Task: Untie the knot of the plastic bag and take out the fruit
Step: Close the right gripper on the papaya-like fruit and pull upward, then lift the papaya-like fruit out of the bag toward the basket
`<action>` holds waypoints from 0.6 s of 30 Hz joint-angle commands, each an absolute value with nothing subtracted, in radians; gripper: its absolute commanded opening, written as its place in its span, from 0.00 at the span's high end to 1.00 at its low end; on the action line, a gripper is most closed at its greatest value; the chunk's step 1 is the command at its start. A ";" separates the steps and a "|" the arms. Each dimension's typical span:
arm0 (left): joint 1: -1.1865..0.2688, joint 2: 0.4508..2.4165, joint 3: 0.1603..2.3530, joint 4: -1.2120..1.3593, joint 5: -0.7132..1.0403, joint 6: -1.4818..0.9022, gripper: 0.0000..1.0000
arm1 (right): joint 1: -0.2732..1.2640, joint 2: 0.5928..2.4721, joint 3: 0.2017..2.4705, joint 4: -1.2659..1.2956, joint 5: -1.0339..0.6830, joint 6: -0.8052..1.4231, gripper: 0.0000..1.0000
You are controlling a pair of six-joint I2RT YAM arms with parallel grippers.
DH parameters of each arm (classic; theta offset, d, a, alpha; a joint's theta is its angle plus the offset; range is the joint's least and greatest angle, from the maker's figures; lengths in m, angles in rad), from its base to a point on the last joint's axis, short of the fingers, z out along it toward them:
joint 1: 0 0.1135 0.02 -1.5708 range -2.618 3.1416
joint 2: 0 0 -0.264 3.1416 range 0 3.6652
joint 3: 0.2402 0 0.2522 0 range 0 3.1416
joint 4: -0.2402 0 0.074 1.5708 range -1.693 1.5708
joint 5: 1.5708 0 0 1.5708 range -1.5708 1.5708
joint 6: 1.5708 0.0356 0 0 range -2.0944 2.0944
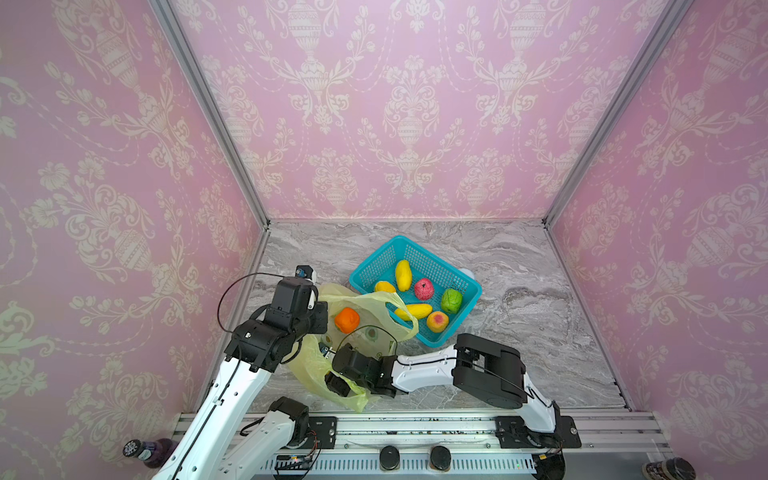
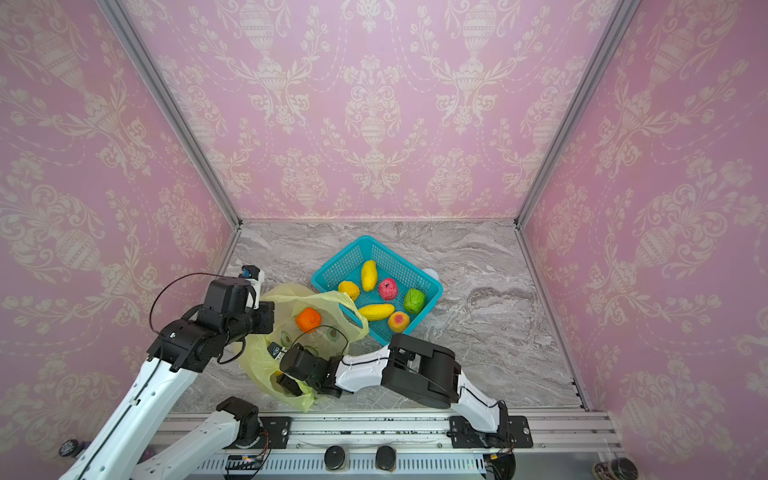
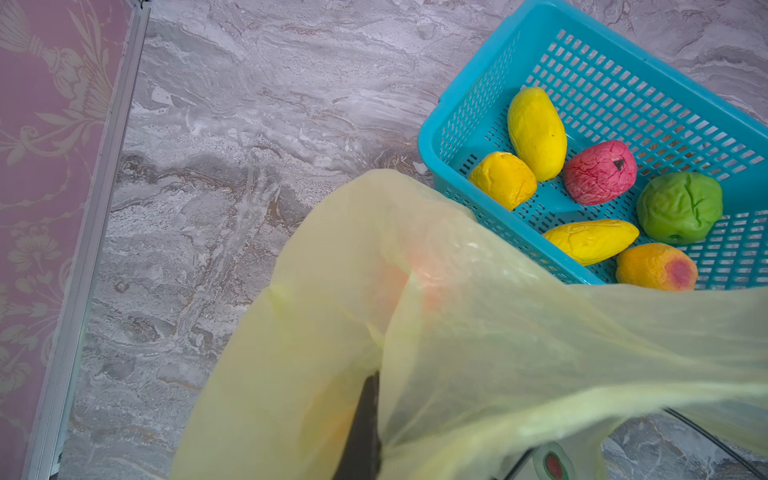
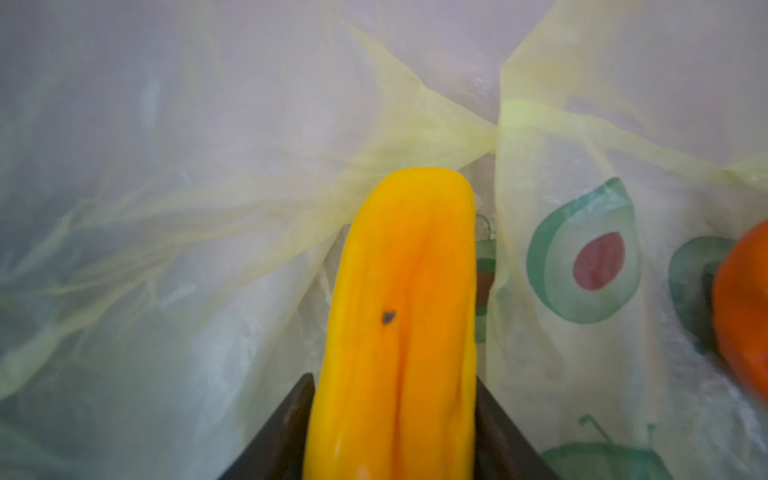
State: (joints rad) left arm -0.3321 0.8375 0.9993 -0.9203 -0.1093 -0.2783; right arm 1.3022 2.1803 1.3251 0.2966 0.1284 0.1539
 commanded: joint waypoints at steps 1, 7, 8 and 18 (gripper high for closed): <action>-0.341 0.828 0.989 -0.915 -0.099 -0.284 1.00 | 1.301 2.154 1.319 0.299 0.161 0.149 0.54; -0.341 0.828 0.989 -0.915 -0.100 -0.284 1.00 | 1.299 2.037 1.237 0.380 0.133 0.147 0.64; -0.342 0.828 0.989 -0.914 -0.100 -0.285 1.00 | 1.299 2.018 1.222 0.389 0.132 0.149 0.66; -0.341 0.828 0.989 -0.915 -0.100 -0.285 1.00 | 1.288 1.752 0.927 0.542 0.211 0.136 0.73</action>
State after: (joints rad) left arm -0.3321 0.8375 0.9993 -0.9203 -0.1093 -0.2783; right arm 1.2957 1.8095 0.9909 0.4706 0.1642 0.1524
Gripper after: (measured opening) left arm 0.047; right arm 0.406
